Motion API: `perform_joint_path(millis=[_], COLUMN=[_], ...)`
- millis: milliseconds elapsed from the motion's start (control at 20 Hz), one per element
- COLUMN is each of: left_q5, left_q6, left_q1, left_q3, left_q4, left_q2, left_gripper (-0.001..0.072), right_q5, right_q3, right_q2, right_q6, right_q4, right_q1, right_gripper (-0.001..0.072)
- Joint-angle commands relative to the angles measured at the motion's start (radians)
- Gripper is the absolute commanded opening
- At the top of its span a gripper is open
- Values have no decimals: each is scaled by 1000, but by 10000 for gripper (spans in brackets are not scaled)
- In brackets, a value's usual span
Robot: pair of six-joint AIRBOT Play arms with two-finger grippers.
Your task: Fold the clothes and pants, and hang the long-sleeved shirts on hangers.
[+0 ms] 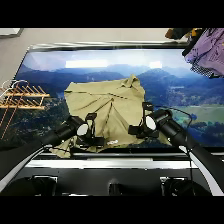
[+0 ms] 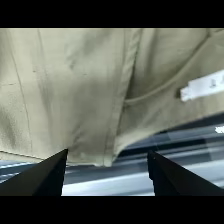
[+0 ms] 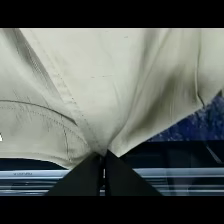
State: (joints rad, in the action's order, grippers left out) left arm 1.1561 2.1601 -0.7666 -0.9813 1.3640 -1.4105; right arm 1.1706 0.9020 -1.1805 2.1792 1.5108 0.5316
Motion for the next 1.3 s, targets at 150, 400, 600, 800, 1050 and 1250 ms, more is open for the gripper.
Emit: perform_joint_path(millis=[150,400,600,800,1050,1250], left_q5=[3,19,101,160,162,6], left_q6=[74,27,-68,-55,-39,-13], left_q1=[-17,-13,-8,-1,-14,-125], left_q3=[0,-6,-60,-72,-72,-72], left_q4=[92,75,69,65,-189,-399], left_q2=[-34,-52,-3,180,349,335], left_gripper=[434,21,19,19,19,19], right_q5=[8,6,73,186,286,390], right_q3=[0,0,78,322,599,638], right_q2=[19,48,74,74,74,92], right_q6=[3,11,35,-32,-150,-201], right_q4=[-15,-14,108,204,156,129], right_q1=[1,1,0,-75,-110,-110], right_gripper=[31,31,31,31,31,31])
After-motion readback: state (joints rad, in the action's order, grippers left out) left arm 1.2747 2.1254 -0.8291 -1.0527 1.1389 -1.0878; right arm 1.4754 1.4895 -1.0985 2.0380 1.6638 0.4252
